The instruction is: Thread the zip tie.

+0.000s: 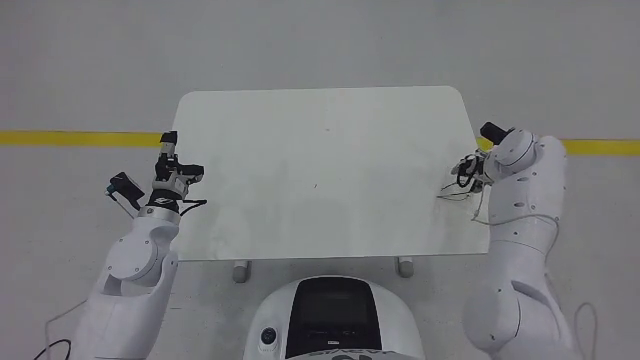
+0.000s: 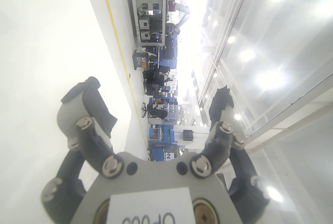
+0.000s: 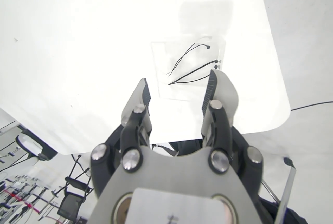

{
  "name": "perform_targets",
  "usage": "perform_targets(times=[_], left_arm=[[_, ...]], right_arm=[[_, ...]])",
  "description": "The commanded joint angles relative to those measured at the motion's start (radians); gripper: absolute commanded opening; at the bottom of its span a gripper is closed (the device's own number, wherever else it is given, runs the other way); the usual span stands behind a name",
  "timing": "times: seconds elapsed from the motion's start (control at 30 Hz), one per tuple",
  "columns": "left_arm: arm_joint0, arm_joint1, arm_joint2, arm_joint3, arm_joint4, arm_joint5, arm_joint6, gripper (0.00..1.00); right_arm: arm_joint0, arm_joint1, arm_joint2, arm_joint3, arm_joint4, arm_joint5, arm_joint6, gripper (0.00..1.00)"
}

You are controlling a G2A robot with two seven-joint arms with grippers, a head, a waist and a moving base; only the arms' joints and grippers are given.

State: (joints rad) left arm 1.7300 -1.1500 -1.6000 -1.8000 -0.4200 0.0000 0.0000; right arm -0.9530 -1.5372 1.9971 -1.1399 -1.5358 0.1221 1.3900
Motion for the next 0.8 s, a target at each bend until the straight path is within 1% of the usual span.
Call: perform_targets(times=[0.0,0.07,0.2,0.33,0.47,0.53,0.57,0.77], left_arm=[[0.000,0.000,0.000,0.000,0.000,0.000,0.000,1.00],[0.000,0.000,0.000,0.000,0.000,0.000,0.000,1.00],[0.000,0.000,0.000,0.000,0.000,0.000,0.000,1.00],[0.000,0.000,0.000,0.000,0.000,0.000,0.000,1.00],[0.000,0.000,0.000,0.000,0.000,0.000,0.000,1.00],[0.000,0.000,0.000,0.000,0.000,0.000,0.000,1.00],[0.000,0.000,0.000,0.000,0.000,0.000,0.000,1.00],[0.000,0.000,0.000,0.000,0.000,0.000,0.000,1.00]], right_arm=[[-0.001,0.004,-0.007,0.000,0.001,0.003,0.000,0.40],[-0.008,0.006,-0.021,-0.004,0.000,0.004,0.000,0.40],[-0.038,0.006,-0.058,-0.041,-0.002,0.020,0.000,0.39],[-0.084,0.000,-0.110,-0.091,0.000,0.061,0.000,0.37],[-0.113,-0.002,-0.139,-0.120,0.010,0.090,0.000,0.35],[-0.120,-0.001,-0.148,-0.126,0.006,0.105,0.000,0.35],[-0.123,0.000,-0.152,-0.129,0.002,0.118,0.000,0.33],[-0.125,0.005,-0.161,-0.134,-0.006,0.158,0.000,0.30]])
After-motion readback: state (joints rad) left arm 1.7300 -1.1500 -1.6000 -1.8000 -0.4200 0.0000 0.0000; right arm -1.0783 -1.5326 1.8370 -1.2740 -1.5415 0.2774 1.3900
